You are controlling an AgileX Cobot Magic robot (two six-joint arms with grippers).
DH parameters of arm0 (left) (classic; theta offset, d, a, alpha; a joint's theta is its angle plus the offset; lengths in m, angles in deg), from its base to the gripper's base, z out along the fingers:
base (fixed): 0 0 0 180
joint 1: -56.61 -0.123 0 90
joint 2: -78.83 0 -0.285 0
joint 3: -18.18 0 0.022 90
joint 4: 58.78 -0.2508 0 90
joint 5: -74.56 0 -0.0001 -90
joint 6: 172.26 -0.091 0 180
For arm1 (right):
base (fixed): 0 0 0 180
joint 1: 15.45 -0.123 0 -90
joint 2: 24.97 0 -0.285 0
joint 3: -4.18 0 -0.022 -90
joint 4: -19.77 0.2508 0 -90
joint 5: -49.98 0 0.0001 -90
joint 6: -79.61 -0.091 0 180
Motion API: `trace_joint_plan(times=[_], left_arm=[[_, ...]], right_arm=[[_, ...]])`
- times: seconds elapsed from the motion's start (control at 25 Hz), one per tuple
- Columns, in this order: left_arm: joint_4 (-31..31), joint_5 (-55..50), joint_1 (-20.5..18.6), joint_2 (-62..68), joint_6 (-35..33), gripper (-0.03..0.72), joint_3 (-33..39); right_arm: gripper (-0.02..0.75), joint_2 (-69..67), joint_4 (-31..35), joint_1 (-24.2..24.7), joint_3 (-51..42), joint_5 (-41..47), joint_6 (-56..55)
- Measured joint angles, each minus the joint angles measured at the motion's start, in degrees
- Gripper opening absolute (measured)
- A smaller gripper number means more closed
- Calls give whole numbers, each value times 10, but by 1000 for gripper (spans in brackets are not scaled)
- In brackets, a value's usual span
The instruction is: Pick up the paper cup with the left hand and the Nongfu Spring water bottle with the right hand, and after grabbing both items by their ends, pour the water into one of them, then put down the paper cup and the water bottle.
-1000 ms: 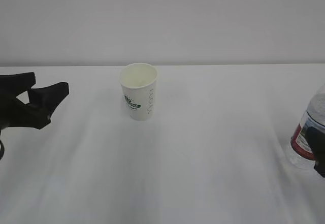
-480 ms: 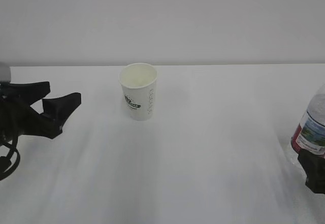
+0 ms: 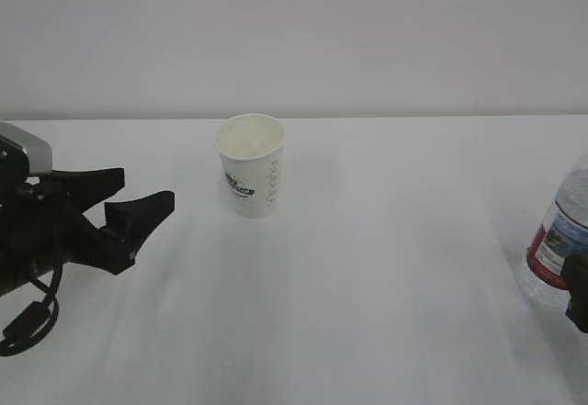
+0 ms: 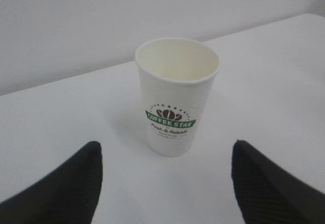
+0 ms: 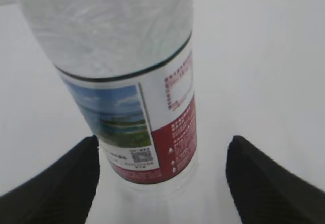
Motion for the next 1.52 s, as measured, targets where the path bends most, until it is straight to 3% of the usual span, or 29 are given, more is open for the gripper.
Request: trace_joint_plan(times=[0.56,0.88,1.52], left_arm=[[-20,25,0,18,1,579,-1],[-23,25,0,18,1,579,-1],[-25,25,0,18,2,579,-1]], right_arm=[[591,-46,-26,0,62,-1,0],[665,-75,-43,0,71,-1,0],[670,-78,-40,0,111,-1,0]])
